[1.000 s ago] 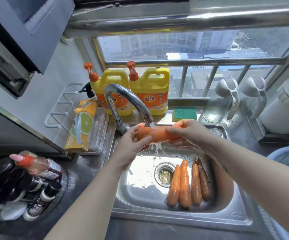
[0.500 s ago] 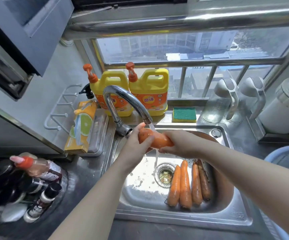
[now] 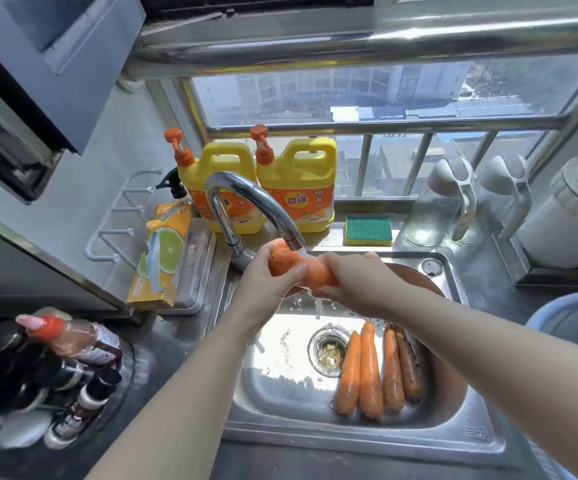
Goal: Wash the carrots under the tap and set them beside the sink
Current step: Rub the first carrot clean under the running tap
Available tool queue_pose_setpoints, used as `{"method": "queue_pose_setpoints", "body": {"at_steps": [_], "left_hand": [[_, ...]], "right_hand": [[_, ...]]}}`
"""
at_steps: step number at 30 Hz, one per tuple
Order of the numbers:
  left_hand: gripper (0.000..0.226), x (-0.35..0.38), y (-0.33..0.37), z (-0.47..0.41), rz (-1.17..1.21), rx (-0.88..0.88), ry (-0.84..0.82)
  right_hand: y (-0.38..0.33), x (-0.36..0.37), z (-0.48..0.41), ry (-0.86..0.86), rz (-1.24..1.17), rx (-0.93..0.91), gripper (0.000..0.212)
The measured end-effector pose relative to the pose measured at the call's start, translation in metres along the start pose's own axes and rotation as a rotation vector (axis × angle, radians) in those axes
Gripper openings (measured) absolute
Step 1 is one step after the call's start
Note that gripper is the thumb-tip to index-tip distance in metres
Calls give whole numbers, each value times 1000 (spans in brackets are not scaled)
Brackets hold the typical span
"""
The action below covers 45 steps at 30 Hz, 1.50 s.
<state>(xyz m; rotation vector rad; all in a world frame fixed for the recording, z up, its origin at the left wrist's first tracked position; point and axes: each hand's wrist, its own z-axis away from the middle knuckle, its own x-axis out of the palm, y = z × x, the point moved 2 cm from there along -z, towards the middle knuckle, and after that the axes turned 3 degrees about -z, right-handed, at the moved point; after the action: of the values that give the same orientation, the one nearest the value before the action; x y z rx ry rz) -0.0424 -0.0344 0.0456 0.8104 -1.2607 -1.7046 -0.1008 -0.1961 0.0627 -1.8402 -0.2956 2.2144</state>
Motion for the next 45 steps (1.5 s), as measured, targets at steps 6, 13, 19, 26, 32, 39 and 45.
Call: {"method": "queue_pose_setpoints", "body": {"at_steps": [6, 13, 19, 26, 32, 39, 45], "left_hand": [[58, -1, -6, -1, 4, -50, -91], [42, 5, -11, 6, 88, 49, 115], [41, 10, -6, 1, 141, -94, 72], [53, 17, -8, 6, 24, 1, 153], [54, 6, -4, 3, 138, -120, -50], [31, 23, -4, 12, -44, 55, 126], [13, 22, -8, 8, 352, -144, 142]], "right_hand": [[5, 2, 1, 23, -5, 5, 41], [-4, -1, 2, 173, 14, -27, 32], [-3, 1, 5, 199, 26, -14, 33], [-2, -3, 5, 235, 65, -19, 24], [4, 1, 7, 186, 50, 13, 30], [2, -2, 7, 79, 102, 45, 41], [-4, 4, 11, 22, 163, 27, 42]]}}
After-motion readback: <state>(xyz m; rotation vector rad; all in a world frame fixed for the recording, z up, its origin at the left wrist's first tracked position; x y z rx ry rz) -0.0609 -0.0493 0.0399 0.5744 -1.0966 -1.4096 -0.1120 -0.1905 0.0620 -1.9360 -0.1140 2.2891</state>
